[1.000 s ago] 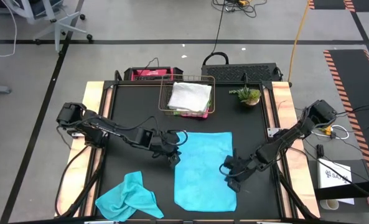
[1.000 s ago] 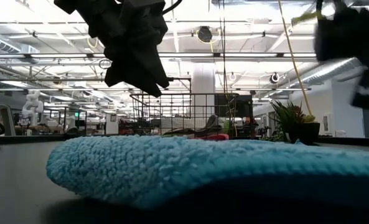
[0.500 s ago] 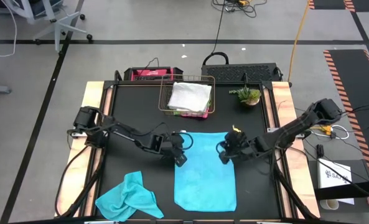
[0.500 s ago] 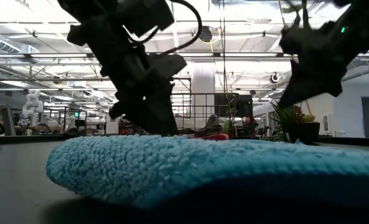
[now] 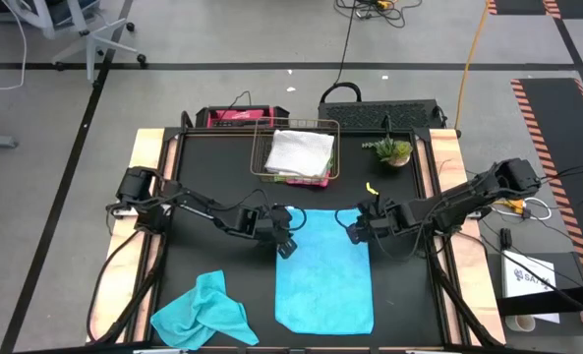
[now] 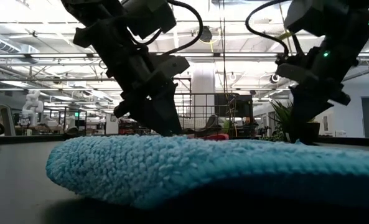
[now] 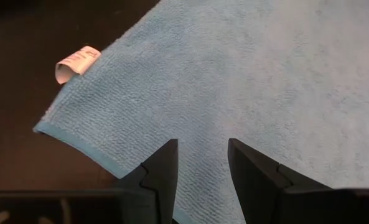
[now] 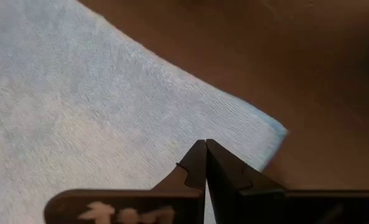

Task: Fold microfiber towels
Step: Fold the right light blue microfiber cloth in half

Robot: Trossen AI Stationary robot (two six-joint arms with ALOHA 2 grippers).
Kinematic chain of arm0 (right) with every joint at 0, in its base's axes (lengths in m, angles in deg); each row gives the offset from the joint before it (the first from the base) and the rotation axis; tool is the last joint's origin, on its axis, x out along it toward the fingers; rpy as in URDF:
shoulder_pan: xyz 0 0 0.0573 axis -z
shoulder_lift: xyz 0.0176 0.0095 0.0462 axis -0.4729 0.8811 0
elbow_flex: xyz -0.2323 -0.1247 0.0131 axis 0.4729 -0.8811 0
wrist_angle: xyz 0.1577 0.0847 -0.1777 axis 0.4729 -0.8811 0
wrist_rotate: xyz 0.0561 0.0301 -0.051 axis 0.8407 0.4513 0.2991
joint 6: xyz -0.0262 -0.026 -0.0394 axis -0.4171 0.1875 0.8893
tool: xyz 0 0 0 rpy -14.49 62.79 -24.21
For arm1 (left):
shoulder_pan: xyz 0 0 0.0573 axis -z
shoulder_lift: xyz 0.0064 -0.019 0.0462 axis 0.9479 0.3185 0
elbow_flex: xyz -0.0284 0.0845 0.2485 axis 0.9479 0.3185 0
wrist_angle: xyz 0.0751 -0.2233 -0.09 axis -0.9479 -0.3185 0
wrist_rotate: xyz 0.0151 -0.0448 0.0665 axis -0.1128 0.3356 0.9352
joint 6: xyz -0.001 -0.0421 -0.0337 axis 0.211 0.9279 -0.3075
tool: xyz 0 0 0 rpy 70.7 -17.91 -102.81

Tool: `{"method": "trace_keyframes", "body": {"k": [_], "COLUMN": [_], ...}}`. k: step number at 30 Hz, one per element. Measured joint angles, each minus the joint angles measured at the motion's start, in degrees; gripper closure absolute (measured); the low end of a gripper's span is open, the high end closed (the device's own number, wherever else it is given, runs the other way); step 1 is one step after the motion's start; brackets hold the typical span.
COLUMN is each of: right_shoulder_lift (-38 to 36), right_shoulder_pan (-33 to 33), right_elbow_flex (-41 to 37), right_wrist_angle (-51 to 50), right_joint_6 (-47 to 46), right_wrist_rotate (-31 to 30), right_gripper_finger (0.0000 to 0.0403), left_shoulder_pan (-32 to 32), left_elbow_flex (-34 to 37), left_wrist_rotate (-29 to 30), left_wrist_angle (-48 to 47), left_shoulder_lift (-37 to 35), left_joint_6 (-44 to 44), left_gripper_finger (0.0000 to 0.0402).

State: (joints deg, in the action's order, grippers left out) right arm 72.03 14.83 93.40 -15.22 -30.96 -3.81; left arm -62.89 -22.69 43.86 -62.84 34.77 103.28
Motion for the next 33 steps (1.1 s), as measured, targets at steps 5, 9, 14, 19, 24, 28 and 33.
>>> {"method": "trace_keyframes", "body": {"k": [5,9,14,19,24,28,33], "right_shoulder_lift": [1.6,3.2,3.6,3.6,3.6,3.6,3.6], "right_shoulder_pan": [1.5,2.2,2.9,4.5,7.5,10.0,11.9], "right_elbow_flex": [-3.3,-6.0,-7.0,-7.1,-7.1,-7.1,-7.1], "right_wrist_angle": [8.8,13.3,14.5,14.5,14.7,14.7,14.7], "right_joint_6": [0.2,0.1,0.4,5.2,10.3,13.8,16.0], "right_wrist_rotate": [2.1,2.9,2.8,1.4,-2.1,-2.0,-1.8], "right_gripper_finger": [0.0403,0.0403,0.0403,0.0403,0.0403,0.0403,0.0403], "left_shoulder_pan": [-0.9,-1.5,-1.9,-3.0,-5.3,-7.5,-9.7], "left_elbow_flex": [0.0,0.0,0.0,0.0,0.0,0.0,0.0], "left_wrist_rotate": [0.0,-0.1,1.2,3.6,4.2,4.4,3.8], "left_wrist_angle": [-0.1,-0.6,-2.8,-4.7,-4.5,-4.5,-4.5], "left_shoulder_lift": [0.0,0.0,0.0,0.0,0.0,0.0,0.0], "left_joint_6": [-0.9,-1.6,-2.6,-2.8,-4.2,-6.2,-7.5], "left_gripper_finger": [0.0259,0.0259,0.0259,0.0259,0.0259,0.0259,0.0259]}}
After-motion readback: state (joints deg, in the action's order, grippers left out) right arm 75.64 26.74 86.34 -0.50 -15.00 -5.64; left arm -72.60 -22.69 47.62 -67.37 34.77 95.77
